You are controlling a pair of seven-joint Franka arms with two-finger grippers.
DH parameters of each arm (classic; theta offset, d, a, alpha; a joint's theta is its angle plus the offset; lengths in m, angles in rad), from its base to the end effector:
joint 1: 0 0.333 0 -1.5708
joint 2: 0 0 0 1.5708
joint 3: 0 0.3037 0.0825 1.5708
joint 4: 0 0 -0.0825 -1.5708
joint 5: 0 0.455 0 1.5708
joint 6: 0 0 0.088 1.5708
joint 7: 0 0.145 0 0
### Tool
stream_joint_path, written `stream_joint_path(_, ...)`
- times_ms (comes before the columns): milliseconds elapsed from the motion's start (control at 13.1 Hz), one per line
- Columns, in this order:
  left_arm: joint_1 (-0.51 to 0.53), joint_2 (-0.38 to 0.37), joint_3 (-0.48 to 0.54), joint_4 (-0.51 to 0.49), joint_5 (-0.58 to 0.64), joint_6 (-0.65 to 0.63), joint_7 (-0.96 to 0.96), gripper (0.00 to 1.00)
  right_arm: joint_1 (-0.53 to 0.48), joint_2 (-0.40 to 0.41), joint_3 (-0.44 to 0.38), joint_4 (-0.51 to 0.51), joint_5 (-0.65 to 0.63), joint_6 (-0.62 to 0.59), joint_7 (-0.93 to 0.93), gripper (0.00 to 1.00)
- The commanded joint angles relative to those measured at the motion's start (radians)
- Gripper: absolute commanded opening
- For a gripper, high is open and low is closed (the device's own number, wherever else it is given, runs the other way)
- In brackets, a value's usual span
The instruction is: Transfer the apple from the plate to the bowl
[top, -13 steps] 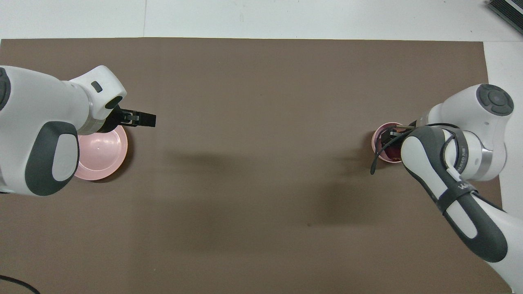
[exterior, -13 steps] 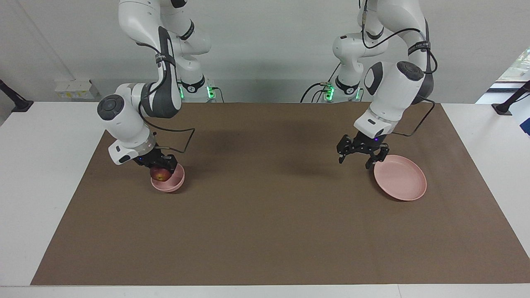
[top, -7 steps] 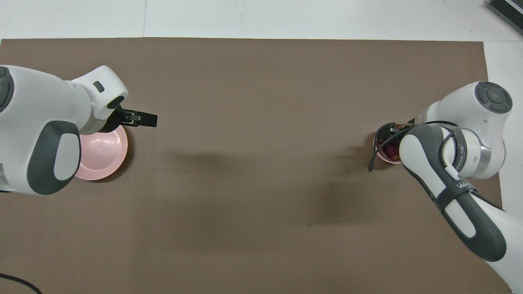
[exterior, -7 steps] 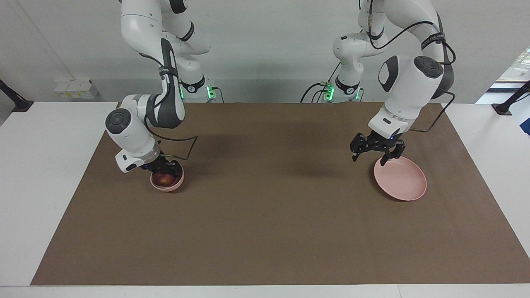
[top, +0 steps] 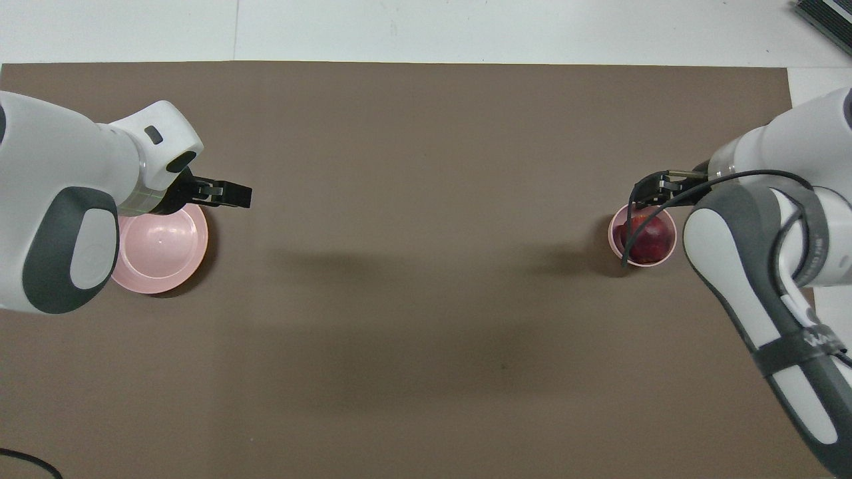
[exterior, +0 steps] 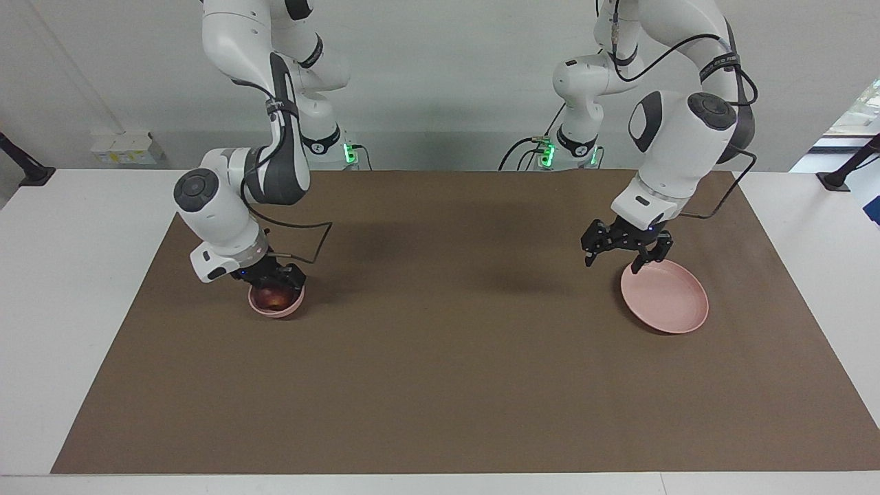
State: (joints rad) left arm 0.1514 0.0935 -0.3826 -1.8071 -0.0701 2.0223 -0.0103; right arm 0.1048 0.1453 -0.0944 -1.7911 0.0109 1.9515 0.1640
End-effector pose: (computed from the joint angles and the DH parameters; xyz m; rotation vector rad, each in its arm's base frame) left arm 0.6537 -0.1560 0.4300 3.0086 -0.2876 0.1742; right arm 0.6701 0.0096 0.3927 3.1298 -0.2454 0.0251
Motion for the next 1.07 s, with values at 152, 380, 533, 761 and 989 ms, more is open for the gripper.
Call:
stream_joint_path(152,-0.062,-0.005,0.064,0.148,0.065,-0.178,-0.008,1.0,-0.013,-0.165,0.01,0.027,-0.034,-0.178,-0.085,1.0)
stream_joint_path(380,-0.281,-0.015,0.339,0.289,0.069,-0.324,0.006,1.0,-0.025,-0.184,-0.002,0.178,-0.035,-0.382,-0.167,1.0)
stream_joint_path(533,-0.341,-0.032,0.404,0.331,0.062,-0.404,0.006,1.0,-0.025,-0.185,-0.008,0.271,-0.035,-0.474,-0.182,1.0)
stream_joint_path(761,-0.428,-0.061,0.521,0.36,0.062,-0.518,0.004,1.0,-0.04,-0.214,-0.007,0.245,-0.019,-0.48,-0.172,1.0)
stream_joint_path(989,-0.379,-0.061,0.475,0.44,0.049,-0.629,0.004,1.0,-0.04,-0.216,-0.005,0.249,-0.016,-0.493,-0.179,1.0)
